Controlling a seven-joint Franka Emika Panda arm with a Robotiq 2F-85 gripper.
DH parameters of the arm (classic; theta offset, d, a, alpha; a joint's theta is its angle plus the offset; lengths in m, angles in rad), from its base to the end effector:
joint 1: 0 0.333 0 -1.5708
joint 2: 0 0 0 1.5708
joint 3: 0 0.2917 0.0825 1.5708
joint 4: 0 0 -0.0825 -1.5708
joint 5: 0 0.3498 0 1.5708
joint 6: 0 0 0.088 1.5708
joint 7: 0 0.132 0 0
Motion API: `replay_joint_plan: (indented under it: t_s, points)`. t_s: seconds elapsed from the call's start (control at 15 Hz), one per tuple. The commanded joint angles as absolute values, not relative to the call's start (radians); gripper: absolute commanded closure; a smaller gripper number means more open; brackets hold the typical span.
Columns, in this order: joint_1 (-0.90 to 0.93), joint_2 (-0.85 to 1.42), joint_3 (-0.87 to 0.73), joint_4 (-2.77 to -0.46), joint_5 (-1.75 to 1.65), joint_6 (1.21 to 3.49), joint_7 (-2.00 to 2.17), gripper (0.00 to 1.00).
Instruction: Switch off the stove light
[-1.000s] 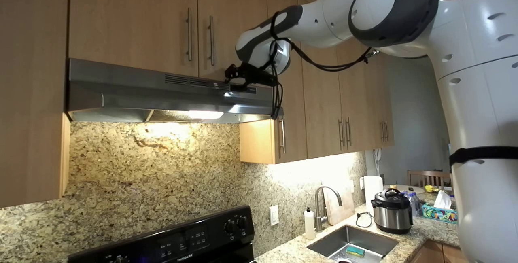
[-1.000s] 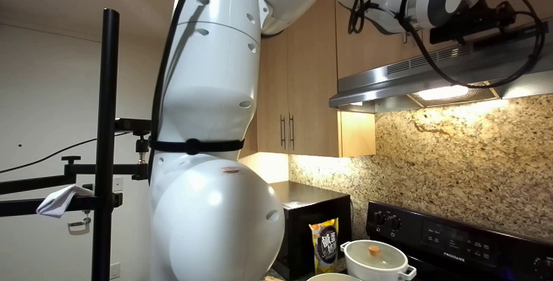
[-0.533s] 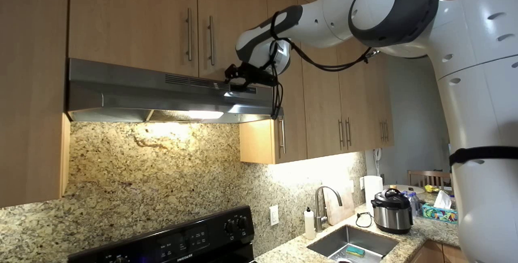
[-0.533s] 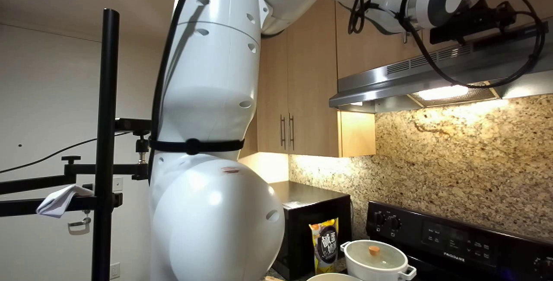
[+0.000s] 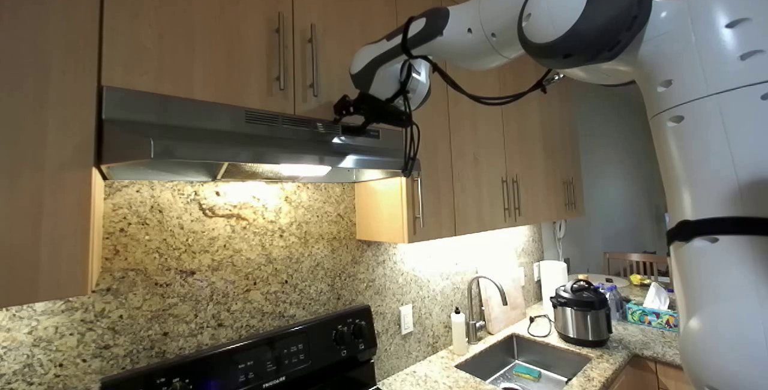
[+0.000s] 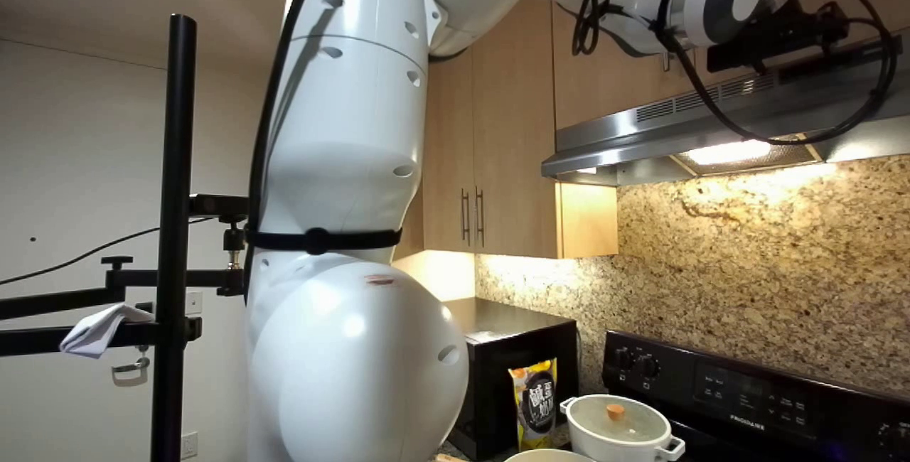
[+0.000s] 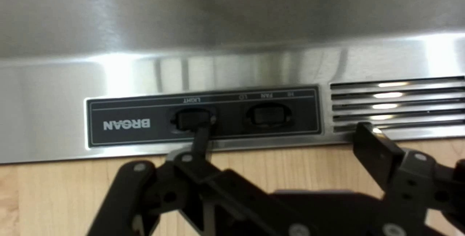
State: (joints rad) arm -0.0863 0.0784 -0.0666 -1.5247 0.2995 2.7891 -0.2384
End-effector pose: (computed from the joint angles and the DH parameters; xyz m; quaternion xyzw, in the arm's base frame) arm 0.6042 -0.1020 0.7190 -0.8232 0.0507 -0.5654 0.0091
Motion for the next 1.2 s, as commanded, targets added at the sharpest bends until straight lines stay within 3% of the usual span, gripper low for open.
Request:
replay_joint_plan:
  t_s: [0.0,1.13]
  points:
    - [-0.083,0.032,-0.066,-1.586,0.292,2.808,-0.248,0.00]
    - [-0.087,0.051,-0.070,-1.588,0.278,2.807,-0.243,0.00]
